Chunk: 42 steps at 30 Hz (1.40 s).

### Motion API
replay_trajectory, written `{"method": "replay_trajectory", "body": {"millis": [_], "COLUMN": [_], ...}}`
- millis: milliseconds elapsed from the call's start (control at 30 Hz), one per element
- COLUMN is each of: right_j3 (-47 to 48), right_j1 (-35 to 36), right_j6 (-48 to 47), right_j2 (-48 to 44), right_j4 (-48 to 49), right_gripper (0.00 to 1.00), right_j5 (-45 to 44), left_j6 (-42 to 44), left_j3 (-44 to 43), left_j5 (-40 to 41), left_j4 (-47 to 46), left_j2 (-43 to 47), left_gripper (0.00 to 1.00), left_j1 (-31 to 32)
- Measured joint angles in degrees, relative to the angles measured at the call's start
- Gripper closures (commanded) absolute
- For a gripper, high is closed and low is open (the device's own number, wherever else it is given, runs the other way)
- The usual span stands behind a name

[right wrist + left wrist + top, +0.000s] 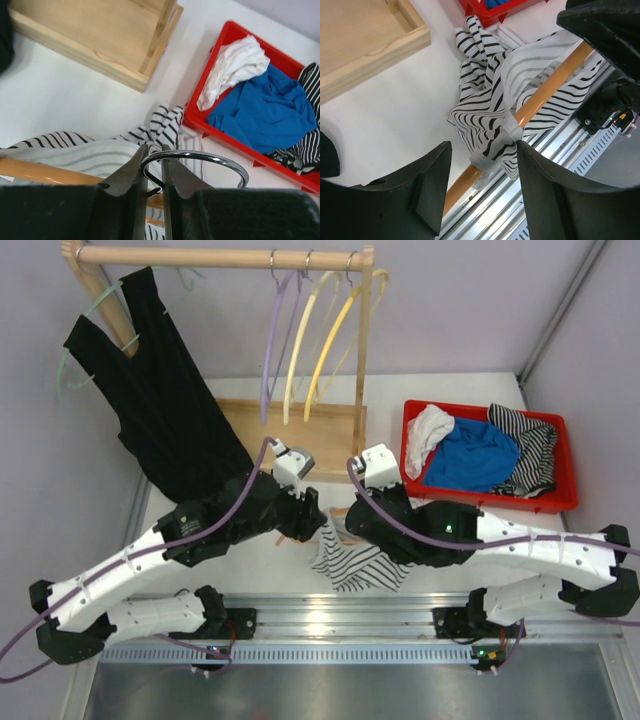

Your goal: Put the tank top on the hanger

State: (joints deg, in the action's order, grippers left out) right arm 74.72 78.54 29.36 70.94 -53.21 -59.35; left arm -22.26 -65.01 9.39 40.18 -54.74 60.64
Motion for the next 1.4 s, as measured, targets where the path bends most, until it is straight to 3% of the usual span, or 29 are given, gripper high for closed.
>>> {"method": "replay_trajectory", "body": {"millis": [300, 567, 900, 1033, 1400], "right_j3": [15.4, 28.6, 41.9, 42.5, 31.5], "right_j1": [2.8, 3.2, 3.3, 3.4, 3.4], "right_j6": [-9.3, -23.4, -39.4, -41.4, -40.2], "right_j2": [0.6, 5.1, 9.1, 9.0, 6.4], "right_j4": [-2.8, -3.7, -1.0, -0.2, 1.5], "right_gripper": [1.00, 1.00, 1.00, 1.00, 1.00], "right_j5": [-2.3, -2.5, -1.9, -0.6, 5.4], "left_j6": [7.8, 14.2, 19.5, 20.3, 20.8], "left_j3": [-8.1, -18.1, -20.4, -20.4, -17.4], "left_j5": [-2.1, -2.8, -4.7, -5.5, -13.0], "left_j4": [-3.4, -6.8, -6.8, -6.8, -6.3], "left_j2": [3.8, 5.0, 2.6, 1.3, 2.0], "left_gripper": [0.37, 0.34, 0.30, 0.30, 0.30], "left_j1": [0.0, 0.0, 0.0, 0.0, 0.0]}}
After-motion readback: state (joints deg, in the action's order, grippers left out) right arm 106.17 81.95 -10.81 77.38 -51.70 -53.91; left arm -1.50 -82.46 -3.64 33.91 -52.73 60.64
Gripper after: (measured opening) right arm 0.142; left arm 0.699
